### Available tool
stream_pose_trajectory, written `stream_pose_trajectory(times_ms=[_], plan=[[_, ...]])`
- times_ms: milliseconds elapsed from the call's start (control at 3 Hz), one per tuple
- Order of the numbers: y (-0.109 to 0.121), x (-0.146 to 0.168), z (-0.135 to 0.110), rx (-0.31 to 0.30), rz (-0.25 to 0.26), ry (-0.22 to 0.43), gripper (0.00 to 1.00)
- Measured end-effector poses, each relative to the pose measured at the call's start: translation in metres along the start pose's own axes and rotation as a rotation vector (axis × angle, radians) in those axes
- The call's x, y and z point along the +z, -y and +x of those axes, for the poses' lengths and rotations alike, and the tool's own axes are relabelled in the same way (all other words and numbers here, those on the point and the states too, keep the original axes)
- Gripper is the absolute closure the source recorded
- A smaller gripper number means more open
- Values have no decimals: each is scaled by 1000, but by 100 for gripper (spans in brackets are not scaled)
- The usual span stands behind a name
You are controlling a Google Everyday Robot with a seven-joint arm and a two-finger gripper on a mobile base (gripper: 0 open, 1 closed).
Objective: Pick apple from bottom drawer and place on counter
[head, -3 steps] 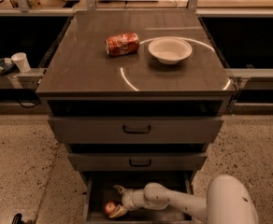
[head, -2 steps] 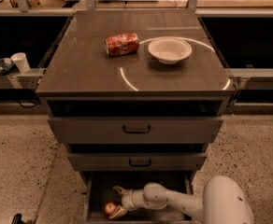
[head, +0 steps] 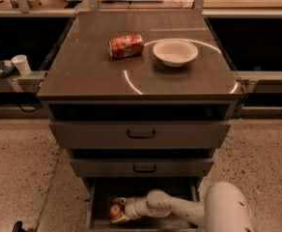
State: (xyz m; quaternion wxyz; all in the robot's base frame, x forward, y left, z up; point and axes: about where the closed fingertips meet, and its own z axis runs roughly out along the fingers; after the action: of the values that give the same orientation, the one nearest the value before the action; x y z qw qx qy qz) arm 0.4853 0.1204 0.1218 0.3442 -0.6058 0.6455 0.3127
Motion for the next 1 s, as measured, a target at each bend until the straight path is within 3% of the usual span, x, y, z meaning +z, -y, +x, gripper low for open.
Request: stream_pose_trajectory(times_ms=[333, 667, 1000], plan=[[-3, -9, -14, -26, 0, 49, 88], [-16, -38, -52, -79, -3, 121, 100], [-20, -87, -94, -160, 42, 155, 100]])
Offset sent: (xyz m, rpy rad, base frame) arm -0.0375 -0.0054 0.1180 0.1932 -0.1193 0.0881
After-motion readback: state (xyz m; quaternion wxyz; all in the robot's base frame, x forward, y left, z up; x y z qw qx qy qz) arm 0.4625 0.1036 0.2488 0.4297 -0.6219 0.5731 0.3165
